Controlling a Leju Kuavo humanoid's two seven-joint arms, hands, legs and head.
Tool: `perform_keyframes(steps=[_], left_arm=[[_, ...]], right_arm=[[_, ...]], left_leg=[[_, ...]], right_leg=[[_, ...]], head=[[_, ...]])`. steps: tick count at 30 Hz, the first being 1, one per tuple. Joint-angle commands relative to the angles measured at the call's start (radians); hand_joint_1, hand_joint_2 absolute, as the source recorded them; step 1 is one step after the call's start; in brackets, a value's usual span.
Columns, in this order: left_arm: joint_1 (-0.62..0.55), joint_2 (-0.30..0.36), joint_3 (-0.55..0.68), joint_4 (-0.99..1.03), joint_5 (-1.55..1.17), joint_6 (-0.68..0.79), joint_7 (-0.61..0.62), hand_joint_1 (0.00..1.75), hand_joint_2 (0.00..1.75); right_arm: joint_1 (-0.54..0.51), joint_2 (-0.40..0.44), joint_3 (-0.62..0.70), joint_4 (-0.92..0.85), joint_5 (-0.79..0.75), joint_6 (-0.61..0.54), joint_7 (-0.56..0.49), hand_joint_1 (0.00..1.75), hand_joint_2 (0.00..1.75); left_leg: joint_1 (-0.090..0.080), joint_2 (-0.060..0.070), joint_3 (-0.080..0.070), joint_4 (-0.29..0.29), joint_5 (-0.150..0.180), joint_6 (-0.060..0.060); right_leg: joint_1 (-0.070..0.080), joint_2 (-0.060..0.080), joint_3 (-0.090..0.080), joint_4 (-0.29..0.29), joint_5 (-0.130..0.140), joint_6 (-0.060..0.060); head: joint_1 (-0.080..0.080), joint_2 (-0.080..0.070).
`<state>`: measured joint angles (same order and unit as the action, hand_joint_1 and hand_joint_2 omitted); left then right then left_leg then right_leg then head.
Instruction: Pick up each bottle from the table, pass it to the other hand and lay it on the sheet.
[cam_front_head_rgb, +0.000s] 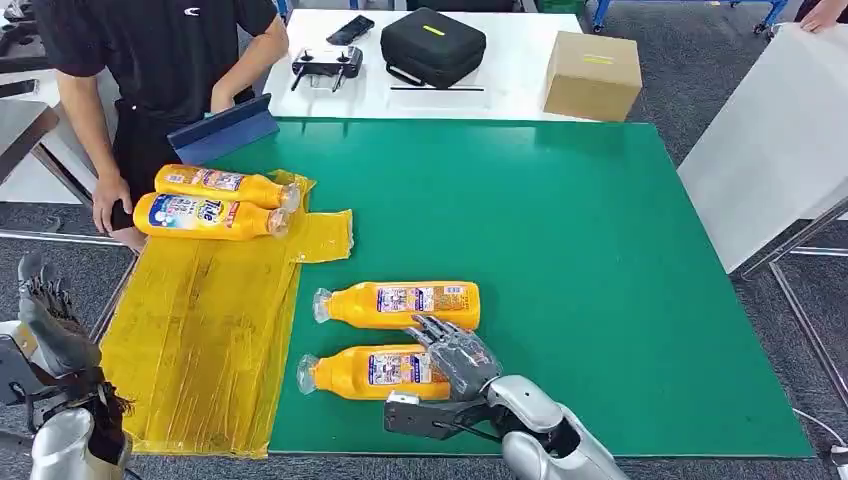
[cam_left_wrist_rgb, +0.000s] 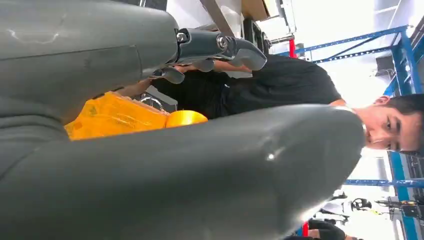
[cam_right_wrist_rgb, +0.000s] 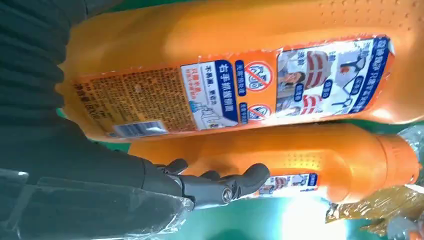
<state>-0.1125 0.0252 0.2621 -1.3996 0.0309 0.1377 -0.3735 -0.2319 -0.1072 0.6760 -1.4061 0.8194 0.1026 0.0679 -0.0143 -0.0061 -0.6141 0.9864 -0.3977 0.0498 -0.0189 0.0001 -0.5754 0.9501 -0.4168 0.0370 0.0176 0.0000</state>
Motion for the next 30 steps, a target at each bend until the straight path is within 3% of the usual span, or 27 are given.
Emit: perform_keyframes(steps=[1,27,29,30], left_arm=[[-0.049,0.006,0.005,0.079,0.001,-0.001,0.001,0.0,0.0],[-0.108,0.014,-0.046,0.143,0.022,0.014,0.001,0.0,0.0],[-0.107,0.014,-0.046,0.142,0.026,0.016,0.0,0.0,0.0],[-0.107,0.014,-0.047,0.14,0.027,0.016,-0.001,0.0,0.0]], right_arm=[[-0.058,0.004,0.067,0.105,-0.019,0.016,-0.004,0.0,1.75],[-0.055,-0.062,0.151,0.149,-0.025,0.058,0.061,0.02,1.75],[-0.053,-0.064,0.152,0.151,-0.021,0.055,0.064,1.47,1.75],[-0.052,-0.065,0.152,0.152,-0.02,0.054,0.064,1.66,1.75]], left_leg=[[0.0,0.0,0.005,-0.001,-0.001,-0.004],[0.002,-0.002,0.007,-0.001,0.0,-0.003],[0.002,-0.002,0.009,-0.002,-0.001,-0.003],[0.002,-0.001,0.008,-0.001,0.0,-0.002]], right_leg=[[0.0,0.0,0.005,-0.001,-0.001,-0.002],[0.0,-0.002,0.006,-0.002,-0.001,-0.002],[0.0,-0.003,0.008,-0.003,-0.001,-0.002],[0.0,-0.002,0.006,-0.002,-0.001,-0.001]], head=[[0.0,0.0],[0.0,0.0],[0.0,0.0],[0.0,0.0]])
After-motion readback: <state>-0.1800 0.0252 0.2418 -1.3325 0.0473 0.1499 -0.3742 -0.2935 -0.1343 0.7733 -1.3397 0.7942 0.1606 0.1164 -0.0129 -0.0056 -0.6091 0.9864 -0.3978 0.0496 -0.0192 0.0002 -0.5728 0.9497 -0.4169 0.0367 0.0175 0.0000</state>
